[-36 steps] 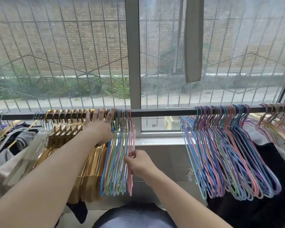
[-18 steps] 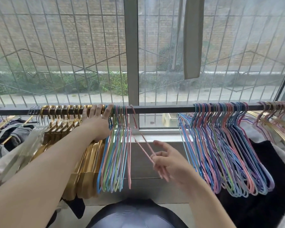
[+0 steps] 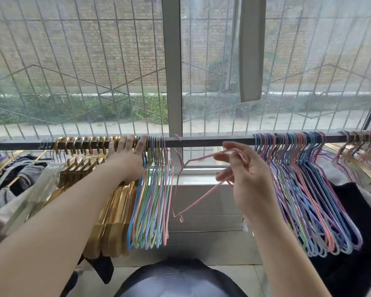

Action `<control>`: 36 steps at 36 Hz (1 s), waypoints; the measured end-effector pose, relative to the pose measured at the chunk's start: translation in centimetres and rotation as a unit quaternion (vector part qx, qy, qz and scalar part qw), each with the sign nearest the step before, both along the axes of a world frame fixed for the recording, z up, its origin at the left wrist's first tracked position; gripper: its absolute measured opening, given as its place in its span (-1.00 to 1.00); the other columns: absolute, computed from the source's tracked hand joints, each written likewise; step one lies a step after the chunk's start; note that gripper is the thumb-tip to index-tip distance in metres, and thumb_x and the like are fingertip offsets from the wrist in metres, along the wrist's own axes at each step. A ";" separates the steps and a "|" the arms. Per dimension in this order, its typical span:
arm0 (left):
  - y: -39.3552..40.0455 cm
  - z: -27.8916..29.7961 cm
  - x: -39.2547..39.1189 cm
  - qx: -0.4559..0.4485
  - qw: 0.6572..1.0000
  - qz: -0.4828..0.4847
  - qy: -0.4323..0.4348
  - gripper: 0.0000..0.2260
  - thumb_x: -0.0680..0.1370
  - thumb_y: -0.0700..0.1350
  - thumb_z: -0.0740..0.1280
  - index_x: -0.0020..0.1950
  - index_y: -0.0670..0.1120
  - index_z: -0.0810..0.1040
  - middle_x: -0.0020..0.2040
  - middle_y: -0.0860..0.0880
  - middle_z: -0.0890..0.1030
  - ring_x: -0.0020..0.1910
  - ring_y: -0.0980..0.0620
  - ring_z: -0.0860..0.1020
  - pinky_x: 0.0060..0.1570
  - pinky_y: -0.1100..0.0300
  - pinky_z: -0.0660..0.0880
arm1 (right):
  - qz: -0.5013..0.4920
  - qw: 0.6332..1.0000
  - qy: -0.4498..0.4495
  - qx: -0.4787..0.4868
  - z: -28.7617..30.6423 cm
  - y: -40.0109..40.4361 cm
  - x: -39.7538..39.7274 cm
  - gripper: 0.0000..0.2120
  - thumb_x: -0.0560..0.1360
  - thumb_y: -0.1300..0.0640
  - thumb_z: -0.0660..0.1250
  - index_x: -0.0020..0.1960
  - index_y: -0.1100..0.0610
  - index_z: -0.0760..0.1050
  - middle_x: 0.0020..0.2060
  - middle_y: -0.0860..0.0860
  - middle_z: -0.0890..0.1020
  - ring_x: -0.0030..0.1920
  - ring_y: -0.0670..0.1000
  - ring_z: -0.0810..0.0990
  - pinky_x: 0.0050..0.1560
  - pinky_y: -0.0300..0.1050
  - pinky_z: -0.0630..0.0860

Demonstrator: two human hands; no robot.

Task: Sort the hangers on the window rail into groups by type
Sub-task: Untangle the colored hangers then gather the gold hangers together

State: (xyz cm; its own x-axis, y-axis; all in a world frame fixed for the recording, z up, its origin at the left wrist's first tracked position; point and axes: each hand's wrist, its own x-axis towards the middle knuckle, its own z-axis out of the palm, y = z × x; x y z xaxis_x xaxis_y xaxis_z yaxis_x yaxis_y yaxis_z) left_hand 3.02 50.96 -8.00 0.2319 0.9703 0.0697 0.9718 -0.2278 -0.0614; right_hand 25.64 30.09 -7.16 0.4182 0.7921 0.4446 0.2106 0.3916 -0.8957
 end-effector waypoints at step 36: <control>-24.0 -27.3 4.4 -0.461 0.704 0.191 -0.506 -0.75 0.62 -0.07 0.32 0.25 0.03 0.35 0.09 -0.05 0.57 0.04 -0.12 0.65 0.03 0.03 0.59 | 0.089 0.948 -0.037 -0.304 -11.9 -6.5 4.6 -0.72 0.67 -0.05 0.24 0.07 0.08 0.66 -0.11 -0.01 0.76 -0.36 -0.02 0.51 -0.15 -0.12 0.57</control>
State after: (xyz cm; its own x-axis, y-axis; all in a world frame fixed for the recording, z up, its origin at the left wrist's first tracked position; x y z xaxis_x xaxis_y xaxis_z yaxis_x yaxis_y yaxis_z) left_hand 7.46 26.94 -35.28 0.2267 0.6891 -0.6883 0.4135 0.5717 0.7086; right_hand 30.20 23.59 -19.02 0.2387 0.9666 -0.0935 0.2604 -0.1565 -0.9527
